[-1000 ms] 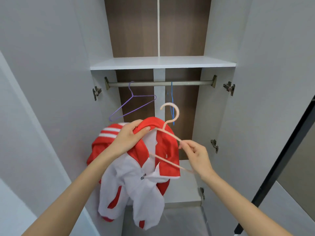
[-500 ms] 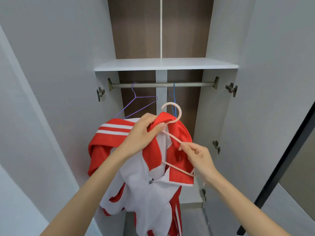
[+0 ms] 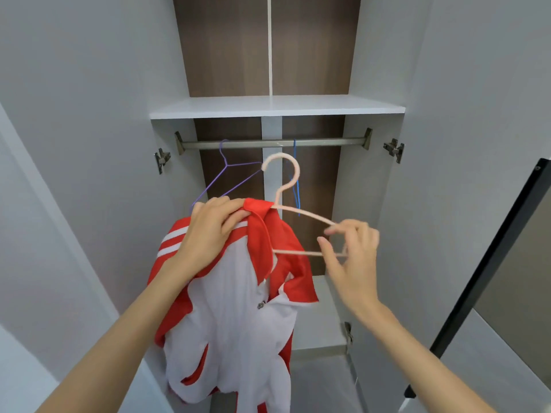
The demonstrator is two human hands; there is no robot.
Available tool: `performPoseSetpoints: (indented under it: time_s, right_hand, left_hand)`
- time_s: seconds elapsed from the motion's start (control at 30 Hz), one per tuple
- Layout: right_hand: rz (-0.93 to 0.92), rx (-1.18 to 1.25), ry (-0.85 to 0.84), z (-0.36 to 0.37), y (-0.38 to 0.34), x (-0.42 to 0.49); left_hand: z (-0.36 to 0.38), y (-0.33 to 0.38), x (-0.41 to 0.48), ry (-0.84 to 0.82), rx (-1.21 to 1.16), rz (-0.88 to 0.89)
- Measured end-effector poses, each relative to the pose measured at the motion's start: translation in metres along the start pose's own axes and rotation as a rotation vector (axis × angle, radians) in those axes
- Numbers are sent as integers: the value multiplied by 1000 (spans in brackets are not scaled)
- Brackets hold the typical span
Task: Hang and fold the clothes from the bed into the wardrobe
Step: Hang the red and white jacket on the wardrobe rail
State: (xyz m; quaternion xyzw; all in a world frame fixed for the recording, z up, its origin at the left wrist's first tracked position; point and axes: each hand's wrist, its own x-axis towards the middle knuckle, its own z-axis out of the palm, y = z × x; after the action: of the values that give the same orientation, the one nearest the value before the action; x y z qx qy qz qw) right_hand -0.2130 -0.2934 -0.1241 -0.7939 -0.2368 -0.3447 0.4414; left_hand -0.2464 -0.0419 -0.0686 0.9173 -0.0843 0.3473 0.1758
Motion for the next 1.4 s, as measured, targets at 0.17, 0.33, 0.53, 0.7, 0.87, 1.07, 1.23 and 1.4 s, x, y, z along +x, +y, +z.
performPoseSetpoints:
  time_s: [0.17,0.33,0.53,0.7,0.87,1.07,1.23,1.4]
  right_hand:
    - [-241,-56,-637,29,14,-52]
    - [-279,-197,-926,64,32,-51]
    - [-303,-657,-946,56,73,-29]
    - [-410,-640,-632,19,90,-3]
    - [-517,-698,-604,-5,103,12]
    - [-474,-535,-659,-25,110,19]
    - [-375,-508,-725,-29,114,21]
    - [-298,-499,-747,-25,112,21]
  left_hand:
    - [-1,-12,-3,4,-234,-114]
    - [-2,-5,-5,-77,-404,-125]
    - [-11,-19,-13,-93,-476,-173]
    - [-5,-43,-31,-154,-514,-246]
    - [5,-67,-46,-205,-468,-250]
    - [14,-81,-58,-245,-212,-228]
    - [27,-79,-62,-156,-33,-142]
    - [27,-72,-58,-104,92,-78]
